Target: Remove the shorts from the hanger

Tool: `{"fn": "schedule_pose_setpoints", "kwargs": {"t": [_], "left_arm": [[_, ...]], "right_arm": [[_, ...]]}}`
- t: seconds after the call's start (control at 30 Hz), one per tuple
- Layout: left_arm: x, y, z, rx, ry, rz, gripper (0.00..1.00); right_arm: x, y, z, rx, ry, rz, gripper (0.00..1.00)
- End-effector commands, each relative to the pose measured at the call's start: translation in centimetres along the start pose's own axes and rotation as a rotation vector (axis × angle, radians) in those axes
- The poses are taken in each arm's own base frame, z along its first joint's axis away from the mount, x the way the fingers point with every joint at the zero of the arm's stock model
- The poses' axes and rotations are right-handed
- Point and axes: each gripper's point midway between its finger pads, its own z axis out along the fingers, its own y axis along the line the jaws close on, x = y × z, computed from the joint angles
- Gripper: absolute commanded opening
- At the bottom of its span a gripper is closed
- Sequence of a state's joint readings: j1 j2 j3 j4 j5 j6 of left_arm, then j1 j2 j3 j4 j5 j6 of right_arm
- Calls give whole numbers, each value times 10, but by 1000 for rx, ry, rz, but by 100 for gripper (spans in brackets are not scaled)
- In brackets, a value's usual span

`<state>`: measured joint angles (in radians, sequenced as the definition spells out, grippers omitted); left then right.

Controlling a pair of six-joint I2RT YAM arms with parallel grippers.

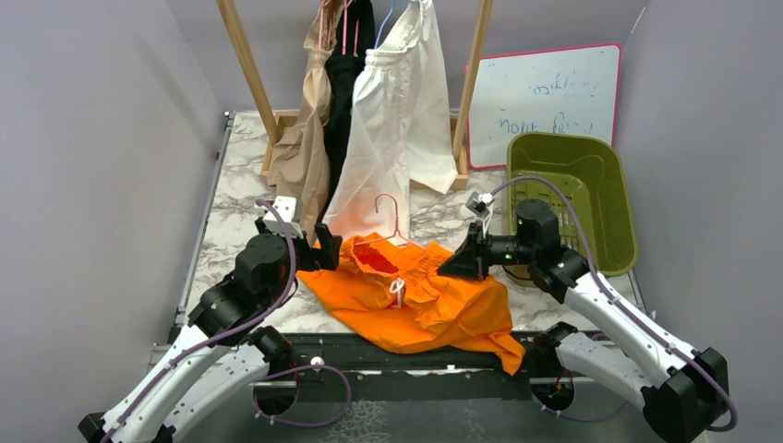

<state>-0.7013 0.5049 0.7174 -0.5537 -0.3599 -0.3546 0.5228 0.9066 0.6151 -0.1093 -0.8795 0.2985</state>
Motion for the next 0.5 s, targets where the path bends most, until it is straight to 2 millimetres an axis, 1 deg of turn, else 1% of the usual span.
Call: {"fn": "schedule_pose_setpoints", "kwargs": {"t": [0.0, 0.1, 0.23, 0.37, 0.47], "left_arm": [[-9, -21, -1, 123, -35, 25, 99], [-8, -30, 0, 175, -33, 43, 99], [-4, -41, 3, 228, -2, 68, 99], [-4, -47, 2, 265, -11, 76, 98], [-4, -48, 4, 272, -10, 81, 97]], "right_arm": [[-9, 14, -10, 7, -32, -41, 1], [-9, 20, -11, -19, -34, -45, 1], [-12, 18, -6, -39, 11, -20, 1], [-27, 21, -2, -55, 5, -32, 1], [-30, 25, 3, -110, 16, 2, 1]]}}
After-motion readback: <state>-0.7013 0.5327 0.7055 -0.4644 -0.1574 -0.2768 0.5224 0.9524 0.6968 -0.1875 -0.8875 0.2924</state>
